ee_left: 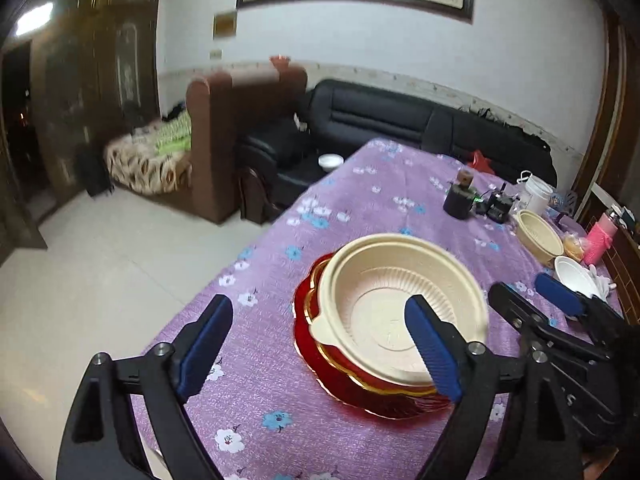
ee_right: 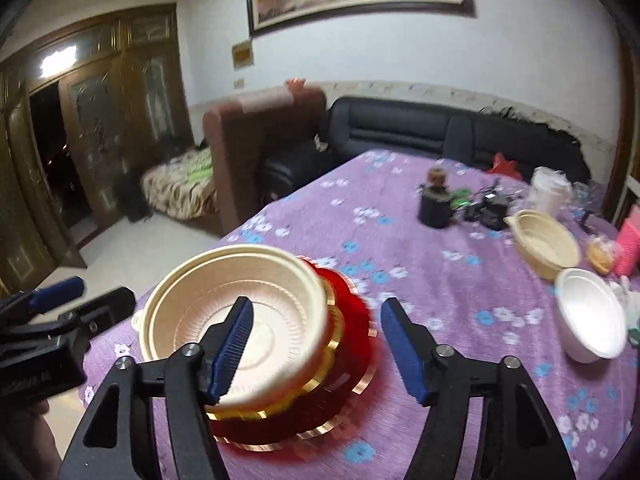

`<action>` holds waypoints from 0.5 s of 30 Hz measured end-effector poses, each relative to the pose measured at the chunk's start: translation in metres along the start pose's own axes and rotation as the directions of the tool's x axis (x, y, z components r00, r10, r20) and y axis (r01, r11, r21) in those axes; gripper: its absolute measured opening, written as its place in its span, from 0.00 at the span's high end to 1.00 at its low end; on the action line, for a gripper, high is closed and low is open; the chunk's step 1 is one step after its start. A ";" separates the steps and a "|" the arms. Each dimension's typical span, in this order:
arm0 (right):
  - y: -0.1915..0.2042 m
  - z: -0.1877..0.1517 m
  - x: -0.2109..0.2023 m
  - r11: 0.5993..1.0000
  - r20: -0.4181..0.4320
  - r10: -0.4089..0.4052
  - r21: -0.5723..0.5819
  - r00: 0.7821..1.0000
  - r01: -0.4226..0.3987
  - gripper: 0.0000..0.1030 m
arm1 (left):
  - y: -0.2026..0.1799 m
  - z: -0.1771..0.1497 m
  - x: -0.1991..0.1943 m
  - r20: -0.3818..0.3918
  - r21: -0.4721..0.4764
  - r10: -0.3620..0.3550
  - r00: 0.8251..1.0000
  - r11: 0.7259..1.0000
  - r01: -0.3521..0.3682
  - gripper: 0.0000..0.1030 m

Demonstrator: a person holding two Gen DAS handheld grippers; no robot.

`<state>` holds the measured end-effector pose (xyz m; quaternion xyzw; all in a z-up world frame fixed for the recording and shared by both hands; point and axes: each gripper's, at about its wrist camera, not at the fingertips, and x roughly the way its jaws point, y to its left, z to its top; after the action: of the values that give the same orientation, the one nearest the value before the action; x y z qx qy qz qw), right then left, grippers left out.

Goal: Organize plates and bowls

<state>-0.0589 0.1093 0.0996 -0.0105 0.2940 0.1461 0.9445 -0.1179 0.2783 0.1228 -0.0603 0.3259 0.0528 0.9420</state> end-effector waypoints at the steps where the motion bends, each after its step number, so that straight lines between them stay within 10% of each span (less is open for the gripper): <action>1: -0.005 -0.003 -0.009 1.000 0.015 -0.013 0.003 1.000 0.013 0.24 | -0.008 -0.002 -0.006 0.010 0.013 -0.009 1.000 1.000 0.009 0.15; 15: -0.091 -0.059 -0.081 0.985 0.016 -0.118 0.130 0.993 0.115 0.18 | -0.094 -0.032 -0.048 0.062 0.198 -0.028 0.998 0.980 0.015 0.14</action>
<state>-0.1291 -0.0062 0.0895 0.0351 0.2903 0.0714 0.9536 -0.1618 0.1781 0.1350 0.0316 0.2981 0.0118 0.9539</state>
